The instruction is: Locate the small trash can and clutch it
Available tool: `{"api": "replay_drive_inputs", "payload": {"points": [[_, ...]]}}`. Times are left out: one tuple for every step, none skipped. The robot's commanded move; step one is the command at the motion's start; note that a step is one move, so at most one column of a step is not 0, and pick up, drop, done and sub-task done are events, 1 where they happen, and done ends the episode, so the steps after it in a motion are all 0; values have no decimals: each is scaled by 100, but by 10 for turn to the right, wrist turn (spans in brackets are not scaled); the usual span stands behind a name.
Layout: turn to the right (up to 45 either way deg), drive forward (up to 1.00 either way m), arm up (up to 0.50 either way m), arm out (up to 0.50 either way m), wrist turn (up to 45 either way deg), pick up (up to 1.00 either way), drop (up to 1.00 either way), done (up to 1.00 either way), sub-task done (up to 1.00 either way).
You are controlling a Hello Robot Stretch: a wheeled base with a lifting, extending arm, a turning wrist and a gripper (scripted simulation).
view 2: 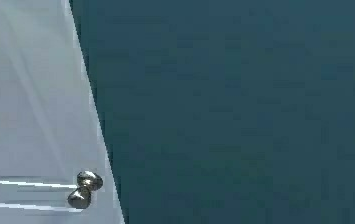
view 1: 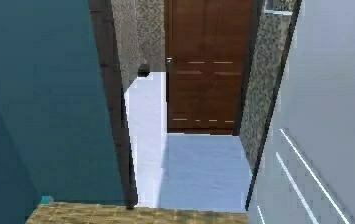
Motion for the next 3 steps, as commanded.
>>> {"api": "replay_drive_inputs", "payload": {"points": [[0,100,0,0,0,0,0,0,0],[-450,0,0,0,0,0,0,0,0],[-450,0,0,0,0,0,0,0,0]]}}
